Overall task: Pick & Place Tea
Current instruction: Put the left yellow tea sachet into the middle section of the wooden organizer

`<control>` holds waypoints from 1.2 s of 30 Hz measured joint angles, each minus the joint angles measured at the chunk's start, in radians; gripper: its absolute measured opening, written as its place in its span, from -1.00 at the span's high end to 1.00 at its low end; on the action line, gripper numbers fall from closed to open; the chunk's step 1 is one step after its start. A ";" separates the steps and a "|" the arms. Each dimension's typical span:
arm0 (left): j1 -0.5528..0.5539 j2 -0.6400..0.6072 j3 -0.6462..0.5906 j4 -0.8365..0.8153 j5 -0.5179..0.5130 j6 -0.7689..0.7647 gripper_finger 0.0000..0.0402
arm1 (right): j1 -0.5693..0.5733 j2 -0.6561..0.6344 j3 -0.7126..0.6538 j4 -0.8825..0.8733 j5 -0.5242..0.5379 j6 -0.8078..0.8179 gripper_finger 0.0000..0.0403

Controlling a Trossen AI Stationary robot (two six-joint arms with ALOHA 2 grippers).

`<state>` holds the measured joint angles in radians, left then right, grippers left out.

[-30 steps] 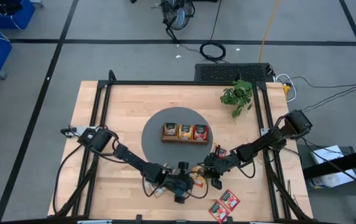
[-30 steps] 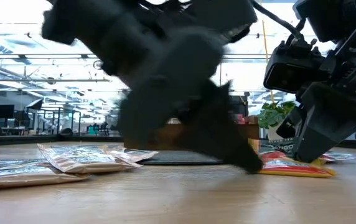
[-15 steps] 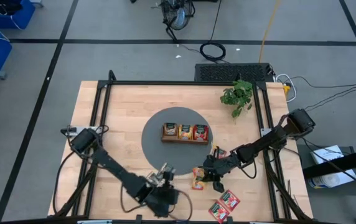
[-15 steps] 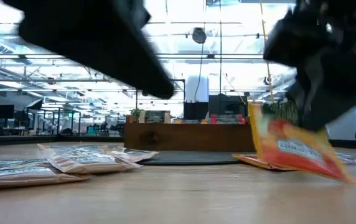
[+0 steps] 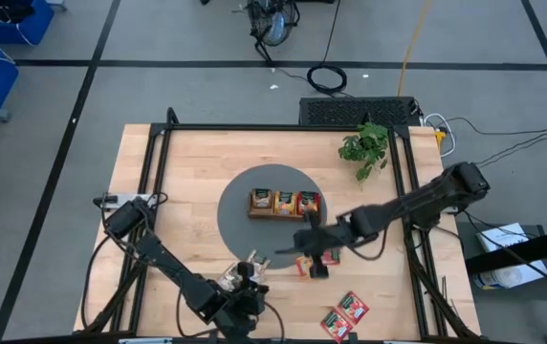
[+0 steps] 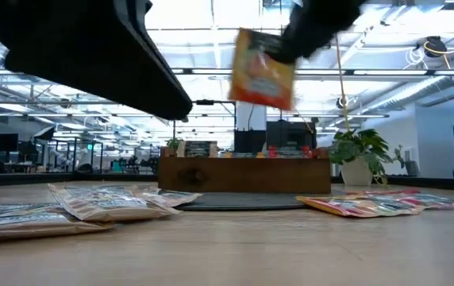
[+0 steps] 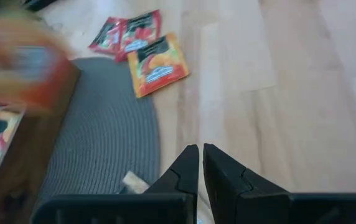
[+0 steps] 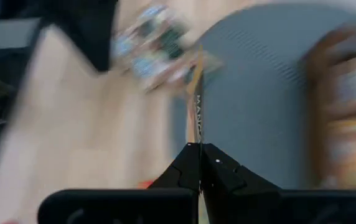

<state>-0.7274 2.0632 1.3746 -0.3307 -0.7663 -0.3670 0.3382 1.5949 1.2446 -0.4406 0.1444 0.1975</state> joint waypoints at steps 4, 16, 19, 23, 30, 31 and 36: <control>-0.001 0.000 0.000 -0.042 -0.003 -0.035 0.85 | -0.086 -0.001 0.086 -0.087 0.068 -0.218 1.00; -0.074 0.000 0.000 -0.070 -0.099 -0.001 0.85 | -0.320 0.012 0.022 -0.029 0.044 -0.318 1.00; -0.073 0.000 0.000 -0.079 -0.100 -0.003 0.85 | -0.349 0.012 -0.037 0.031 -0.021 -0.323 1.00; -0.066 0.000 0.001 -0.085 -0.101 -0.020 0.85 | -0.365 0.012 -0.126 0.119 -0.043 -0.340 1.00; -0.059 0.000 0.001 -0.086 -0.099 -0.021 0.85 | -0.377 0.012 -0.178 0.171 -0.044 -0.334 1.00; -0.057 0.000 0.001 -0.086 -0.099 -0.022 0.85 | -0.376 0.012 -0.180 0.176 -0.047 -0.334 1.00; -0.044 0.000 0.001 -0.085 -0.091 -0.032 0.85 | -0.378 0.012 -0.180 0.194 -0.097 -0.325 1.00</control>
<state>-0.7713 2.0628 1.3754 -0.4160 -0.8572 -0.3989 -0.0401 1.6070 1.0649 -0.2471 0.0473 -0.1279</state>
